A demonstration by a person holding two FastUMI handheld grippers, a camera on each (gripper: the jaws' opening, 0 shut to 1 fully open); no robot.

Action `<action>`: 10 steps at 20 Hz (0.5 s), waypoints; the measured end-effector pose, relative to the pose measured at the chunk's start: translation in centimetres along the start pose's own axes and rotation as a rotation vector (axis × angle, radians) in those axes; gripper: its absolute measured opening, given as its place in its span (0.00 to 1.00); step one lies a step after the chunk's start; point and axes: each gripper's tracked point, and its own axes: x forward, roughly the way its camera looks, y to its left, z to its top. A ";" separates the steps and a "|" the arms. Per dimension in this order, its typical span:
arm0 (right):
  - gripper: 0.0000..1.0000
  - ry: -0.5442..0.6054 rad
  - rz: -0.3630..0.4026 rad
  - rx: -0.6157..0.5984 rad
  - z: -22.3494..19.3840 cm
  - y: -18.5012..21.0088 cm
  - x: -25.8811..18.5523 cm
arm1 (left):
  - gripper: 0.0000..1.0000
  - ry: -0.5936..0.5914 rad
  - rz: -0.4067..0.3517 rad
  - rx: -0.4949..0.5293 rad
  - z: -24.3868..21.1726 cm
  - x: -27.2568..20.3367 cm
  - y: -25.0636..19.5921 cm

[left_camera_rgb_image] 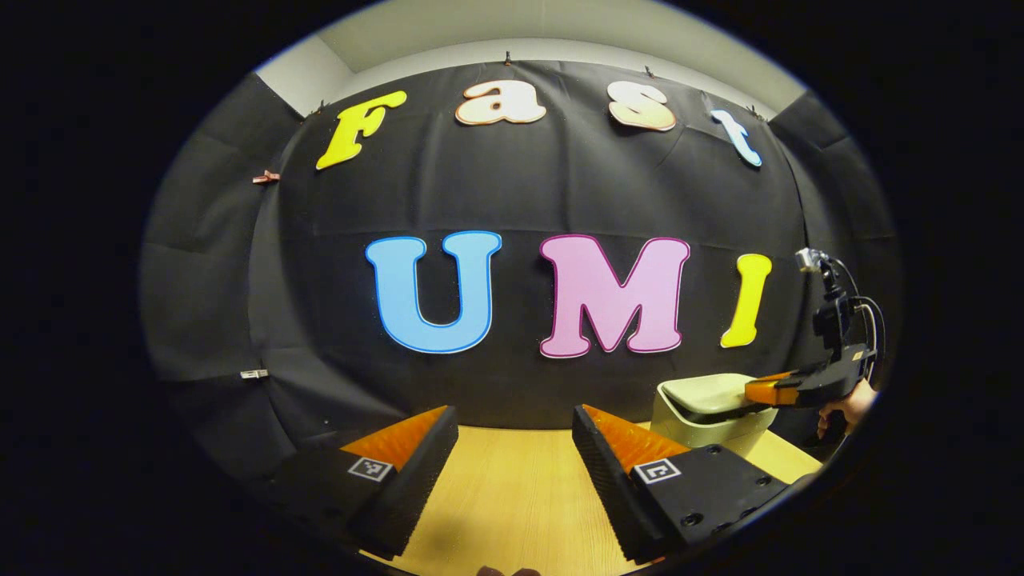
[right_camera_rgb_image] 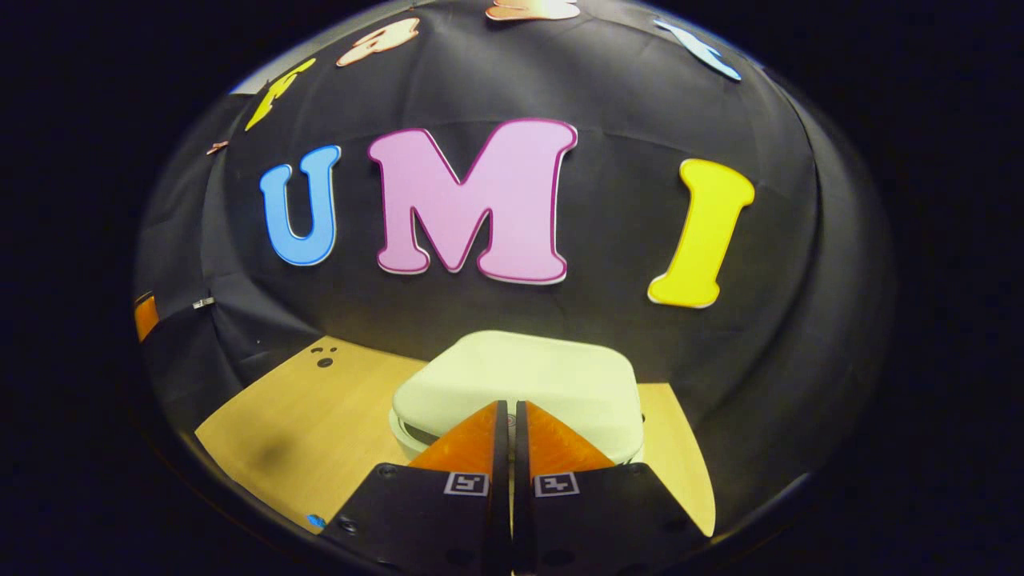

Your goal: Press the lid of the desktop garbage bin to open it, pick up the crumpled paper on the desktop and throw it into the bin, then pick up the pop can on the desktop and drop it into the bin, and finally close the garbage bin lid.

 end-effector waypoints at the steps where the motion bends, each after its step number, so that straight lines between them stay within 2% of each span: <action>1: 0.06 -0.033 -0.004 -0.022 0.9 0.0 -0.5 | 0.94 0.004 0.002 -0.002 -0.2 -0.1 0.0; 6: 0.12 -0.090 0.015 -0.151 2.6 0.6 -2.1 | 0.93 0.016 0.000 -0.009 -0.5 -0.7 0.0; 9: 0.12 -0.094 0.037 -0.145 2.6 1.1 -3.2 | 0.94 0.029 -0.017 -0.012 -1.1 -0.9 -0.3; 10: 0.15 -0.094 0.049 -0.129 2.5 1.5 -3.4 | 0.94 0.042 -0.036 -0.015 -1.4 -1.0 -0.5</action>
